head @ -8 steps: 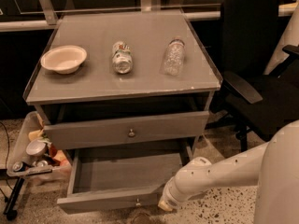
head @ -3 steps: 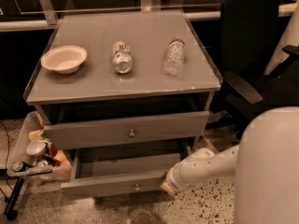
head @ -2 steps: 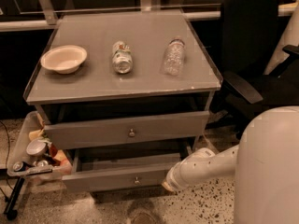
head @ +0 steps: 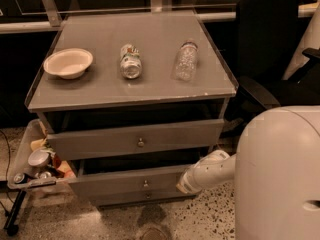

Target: Close middle drawer

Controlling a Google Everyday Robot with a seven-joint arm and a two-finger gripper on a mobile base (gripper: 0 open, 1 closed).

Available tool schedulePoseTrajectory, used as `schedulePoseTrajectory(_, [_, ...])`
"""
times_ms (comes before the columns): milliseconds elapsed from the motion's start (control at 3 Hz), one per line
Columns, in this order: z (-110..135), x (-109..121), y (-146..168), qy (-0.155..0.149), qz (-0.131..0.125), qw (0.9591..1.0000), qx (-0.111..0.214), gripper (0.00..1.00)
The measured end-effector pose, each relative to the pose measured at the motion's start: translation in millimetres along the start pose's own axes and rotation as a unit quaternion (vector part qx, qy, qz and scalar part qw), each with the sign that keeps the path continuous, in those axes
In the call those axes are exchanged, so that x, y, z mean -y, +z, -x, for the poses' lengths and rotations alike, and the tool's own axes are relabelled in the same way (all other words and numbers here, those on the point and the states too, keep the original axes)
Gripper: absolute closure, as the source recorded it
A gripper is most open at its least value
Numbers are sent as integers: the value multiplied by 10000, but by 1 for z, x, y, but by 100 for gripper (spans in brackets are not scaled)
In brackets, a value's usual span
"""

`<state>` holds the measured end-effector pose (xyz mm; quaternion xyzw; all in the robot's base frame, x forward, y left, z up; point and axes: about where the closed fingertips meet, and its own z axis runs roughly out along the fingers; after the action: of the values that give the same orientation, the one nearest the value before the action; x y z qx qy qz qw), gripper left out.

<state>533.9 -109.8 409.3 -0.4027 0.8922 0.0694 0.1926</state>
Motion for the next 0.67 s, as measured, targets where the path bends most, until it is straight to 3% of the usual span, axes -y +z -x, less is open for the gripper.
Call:
schedulePoseTrajectory(333, [3,5,4,250,-28,9996,86,100])
schedulePoseTrajectory(667, [23,35,5,736,-290,9963,330,100])
